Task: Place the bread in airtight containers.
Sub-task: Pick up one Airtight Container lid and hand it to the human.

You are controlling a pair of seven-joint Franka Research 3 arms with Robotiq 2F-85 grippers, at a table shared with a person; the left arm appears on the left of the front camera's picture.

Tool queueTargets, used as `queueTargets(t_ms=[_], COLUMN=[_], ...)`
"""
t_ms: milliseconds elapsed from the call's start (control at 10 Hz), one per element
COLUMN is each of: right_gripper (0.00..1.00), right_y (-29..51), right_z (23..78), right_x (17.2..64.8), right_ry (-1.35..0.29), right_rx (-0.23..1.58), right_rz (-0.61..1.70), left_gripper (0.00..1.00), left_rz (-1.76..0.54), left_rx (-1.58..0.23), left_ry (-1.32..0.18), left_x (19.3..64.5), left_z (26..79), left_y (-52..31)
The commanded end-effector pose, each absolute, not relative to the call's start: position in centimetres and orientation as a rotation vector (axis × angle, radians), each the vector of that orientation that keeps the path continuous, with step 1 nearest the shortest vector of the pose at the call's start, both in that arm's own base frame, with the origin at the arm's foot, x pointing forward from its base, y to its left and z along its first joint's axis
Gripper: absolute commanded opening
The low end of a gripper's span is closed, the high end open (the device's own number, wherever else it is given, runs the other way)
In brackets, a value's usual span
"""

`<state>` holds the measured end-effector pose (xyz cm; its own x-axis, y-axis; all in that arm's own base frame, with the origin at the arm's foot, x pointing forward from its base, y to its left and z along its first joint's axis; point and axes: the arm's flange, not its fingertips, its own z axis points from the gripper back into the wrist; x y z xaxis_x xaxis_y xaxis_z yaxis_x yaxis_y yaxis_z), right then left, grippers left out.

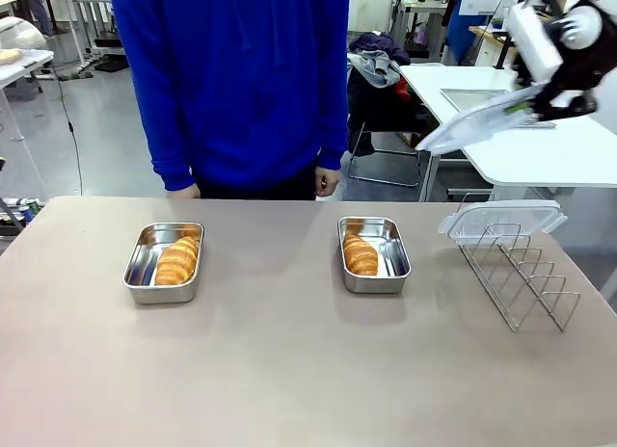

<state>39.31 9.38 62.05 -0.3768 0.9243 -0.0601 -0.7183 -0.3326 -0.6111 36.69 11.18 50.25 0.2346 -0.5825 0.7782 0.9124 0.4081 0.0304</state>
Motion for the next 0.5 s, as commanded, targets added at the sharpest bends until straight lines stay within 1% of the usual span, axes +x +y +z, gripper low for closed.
queueTargets(t_ms=[0,200,300,400], right_gripper=[0.0,0.0,0.0,0.0], right_y=[9.5,10.3,10.2,10.0], right_z=[60.8,61.0,61.0,61.2], right_x=[43.6,45.8,46.8,47.1], right_ry=[-0.686,-0.751,-0.769,-0.804], right_rx=[-0.487,-0.454,-0.442,-0.388], right_rz=[2.011,2.072,2.076,2.047], left_gripper=[1.0,1.0,1.0,1.0], left_rz=[-1.098,-1.098,-1.098,-1.098], left_rx=[-0.491,-0.491,-0.491,-0.491], left_ry=[-0.833,-0.833,-0.833,-0.833], left_x=[36.7,36.7,36.7,36.7], left_z=[50.2,50.2,50.2,50.2], left_y=[11.2,11.2,11.2,11.2])
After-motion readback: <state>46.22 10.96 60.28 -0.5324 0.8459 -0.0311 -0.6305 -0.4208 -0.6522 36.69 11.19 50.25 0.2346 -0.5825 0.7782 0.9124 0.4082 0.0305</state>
